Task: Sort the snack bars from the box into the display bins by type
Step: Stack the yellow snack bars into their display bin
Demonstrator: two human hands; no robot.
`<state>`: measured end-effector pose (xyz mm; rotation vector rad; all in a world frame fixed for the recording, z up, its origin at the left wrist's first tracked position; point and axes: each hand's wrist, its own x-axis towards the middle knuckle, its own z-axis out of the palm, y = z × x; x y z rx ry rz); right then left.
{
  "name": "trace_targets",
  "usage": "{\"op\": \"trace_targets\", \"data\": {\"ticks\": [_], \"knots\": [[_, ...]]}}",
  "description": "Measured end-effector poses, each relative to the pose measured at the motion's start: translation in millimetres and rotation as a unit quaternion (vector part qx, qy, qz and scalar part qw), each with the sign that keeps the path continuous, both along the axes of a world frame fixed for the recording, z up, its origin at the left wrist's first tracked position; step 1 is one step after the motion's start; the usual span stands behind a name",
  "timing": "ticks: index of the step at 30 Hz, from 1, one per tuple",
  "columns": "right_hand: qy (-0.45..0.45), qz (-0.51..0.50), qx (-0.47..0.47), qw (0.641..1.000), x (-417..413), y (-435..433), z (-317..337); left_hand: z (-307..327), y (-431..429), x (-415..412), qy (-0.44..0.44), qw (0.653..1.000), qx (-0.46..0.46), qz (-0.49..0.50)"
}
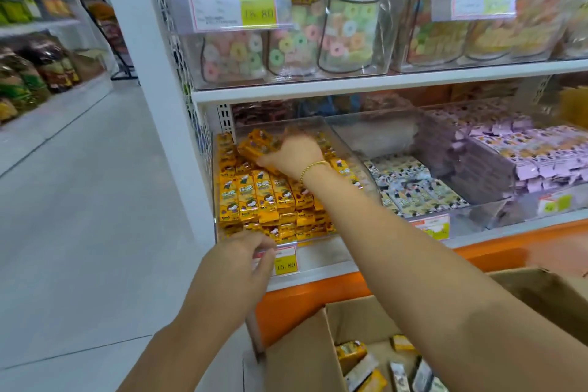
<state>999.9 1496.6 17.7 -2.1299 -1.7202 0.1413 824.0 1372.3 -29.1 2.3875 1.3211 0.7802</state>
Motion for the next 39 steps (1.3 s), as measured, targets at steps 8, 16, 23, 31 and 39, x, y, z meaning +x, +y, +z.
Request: {"op": "trace_targets", "data": {"ticks": [8,16,23,31,39], "knots": [[0.153,-0.014,-0.011,0.988,-29,42,2,2,1,-2,0.009,1.000,-0.002,-0.015],[0.258,0.082,0.094,0.958,4,-60,9,1,-21,19,-0.058,0.997,0.025,-0.039],[0.221,0.115,-0.031,0.968,105,-223,-46,-43,-40,64,0.027,0.992,-0.079,-0.091],[0.152,-0.220,-0.238,0.934,245,-288,-256,-139,-51,100,0.246,0.922,-0.279,-0.110],[0.048,-0.095,-0.340,0.934,308,-267,-341,-179,-65,117,0.301,0.902,-0.301,-0.071]]}}
